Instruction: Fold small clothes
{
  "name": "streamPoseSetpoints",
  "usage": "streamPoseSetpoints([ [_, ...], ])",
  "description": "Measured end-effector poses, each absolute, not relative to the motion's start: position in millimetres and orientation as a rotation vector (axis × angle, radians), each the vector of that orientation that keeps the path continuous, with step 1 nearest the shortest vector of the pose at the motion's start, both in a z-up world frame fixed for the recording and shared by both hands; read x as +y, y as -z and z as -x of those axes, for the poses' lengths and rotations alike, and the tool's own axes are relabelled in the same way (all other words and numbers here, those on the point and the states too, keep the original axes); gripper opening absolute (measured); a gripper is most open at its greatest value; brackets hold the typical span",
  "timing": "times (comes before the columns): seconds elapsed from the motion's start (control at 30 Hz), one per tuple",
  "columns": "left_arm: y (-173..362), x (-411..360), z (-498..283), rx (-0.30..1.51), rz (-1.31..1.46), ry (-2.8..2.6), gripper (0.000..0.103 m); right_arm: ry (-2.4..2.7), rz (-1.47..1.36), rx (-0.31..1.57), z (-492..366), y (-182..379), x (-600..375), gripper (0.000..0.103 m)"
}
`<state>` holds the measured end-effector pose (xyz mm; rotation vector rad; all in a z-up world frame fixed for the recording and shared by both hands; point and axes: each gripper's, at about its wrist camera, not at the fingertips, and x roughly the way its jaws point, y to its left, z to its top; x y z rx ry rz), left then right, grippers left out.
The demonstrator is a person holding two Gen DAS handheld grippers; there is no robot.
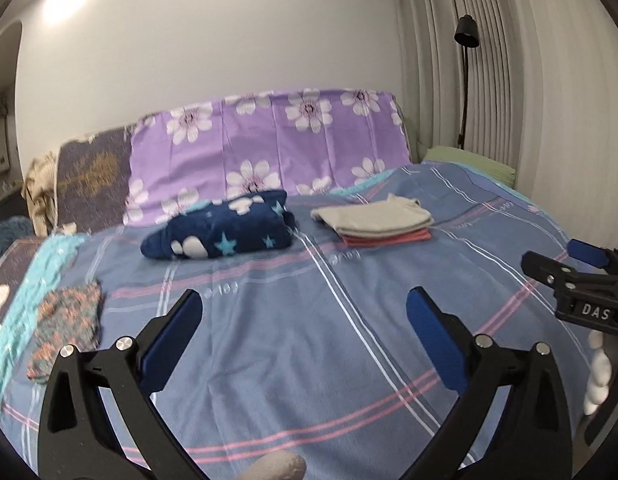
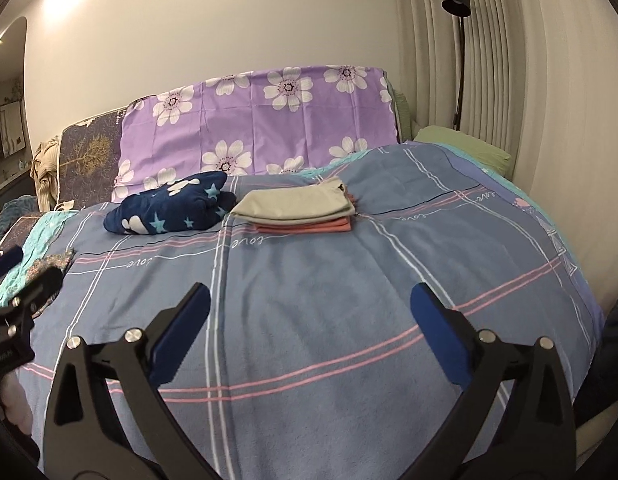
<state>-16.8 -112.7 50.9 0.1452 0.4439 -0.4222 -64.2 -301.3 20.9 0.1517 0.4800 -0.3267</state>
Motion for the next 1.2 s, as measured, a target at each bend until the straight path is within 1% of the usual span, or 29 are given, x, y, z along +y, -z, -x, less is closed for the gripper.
streamPoseSetpoints([
  [0.3, -45, -112, 24, 0.451, -0.195, 0.417, 0.102, 0.312, -0.144, 0.492, 64, -19, -286, 0.101],
  [1.2, -35, -110, 22, 0.502, -0.177, 0.398, 0.102, 0.298, -0.148, 0.553, 54, -6, -283, 0.101],
])
